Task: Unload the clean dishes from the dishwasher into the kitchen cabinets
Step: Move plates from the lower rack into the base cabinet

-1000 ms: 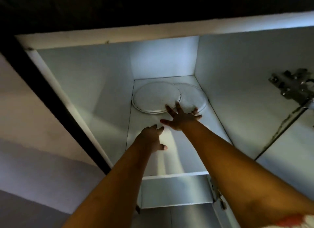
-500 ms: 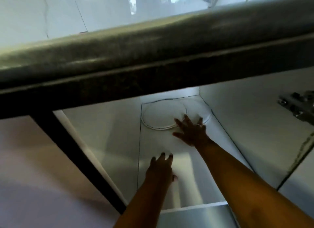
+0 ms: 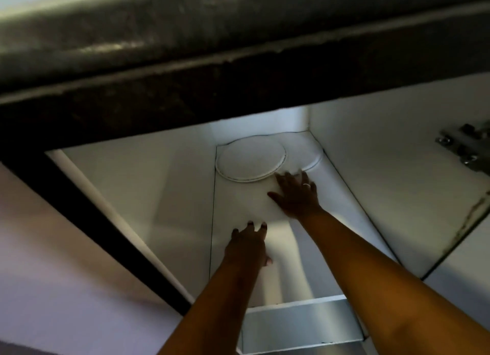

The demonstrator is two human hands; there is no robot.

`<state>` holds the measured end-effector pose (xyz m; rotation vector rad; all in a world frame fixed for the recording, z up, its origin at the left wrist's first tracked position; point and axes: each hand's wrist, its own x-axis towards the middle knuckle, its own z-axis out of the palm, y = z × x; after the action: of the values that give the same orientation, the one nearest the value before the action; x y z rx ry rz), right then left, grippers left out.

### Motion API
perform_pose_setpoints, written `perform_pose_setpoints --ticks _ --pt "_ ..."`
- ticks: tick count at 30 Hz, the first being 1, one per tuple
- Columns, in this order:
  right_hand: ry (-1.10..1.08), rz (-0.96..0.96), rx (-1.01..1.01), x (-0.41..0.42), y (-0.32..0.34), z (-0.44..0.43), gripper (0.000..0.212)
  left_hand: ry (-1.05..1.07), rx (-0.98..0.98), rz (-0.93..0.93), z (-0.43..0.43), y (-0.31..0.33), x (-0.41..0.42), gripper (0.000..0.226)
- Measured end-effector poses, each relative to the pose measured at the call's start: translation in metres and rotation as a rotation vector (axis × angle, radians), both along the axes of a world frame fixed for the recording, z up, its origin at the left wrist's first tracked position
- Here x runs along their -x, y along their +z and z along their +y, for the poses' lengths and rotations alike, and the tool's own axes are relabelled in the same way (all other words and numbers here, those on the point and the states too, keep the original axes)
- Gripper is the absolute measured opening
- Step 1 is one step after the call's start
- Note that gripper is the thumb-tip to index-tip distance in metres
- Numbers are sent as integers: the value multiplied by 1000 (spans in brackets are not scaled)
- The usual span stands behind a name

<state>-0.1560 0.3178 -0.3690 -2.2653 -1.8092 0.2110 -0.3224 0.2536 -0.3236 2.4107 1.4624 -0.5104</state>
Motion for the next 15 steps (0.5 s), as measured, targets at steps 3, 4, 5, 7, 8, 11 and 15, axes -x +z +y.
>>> perform_pose_setpoints --ticks 3,4,5,7,8,11,15 --pt "-28 6 -29 8 -2 -19 72 -2 -21 -21 -2 0 2 79" --pt "-33 -1 -23 11 -3 -30 71 2 -26 -27 -6 -2 3 77" --pt "-34 -9 -16 15 -3 -41 69 15 -36 -36 -10 -4 5 74" --pt "-14 -43 42 21 1 -60 66 55 -29 -60 -18 -8 9 69" --pt "-2 -55 86 24 4 -74 64 76 -14 -74 -27 -8 11 66" --pt "30 -27 174 37 13 -107 62 104 21 -85 -51 -1 17 63" --pt "56 43 365 50 42 -180 63 273 61 -192 -109 27 27 50"
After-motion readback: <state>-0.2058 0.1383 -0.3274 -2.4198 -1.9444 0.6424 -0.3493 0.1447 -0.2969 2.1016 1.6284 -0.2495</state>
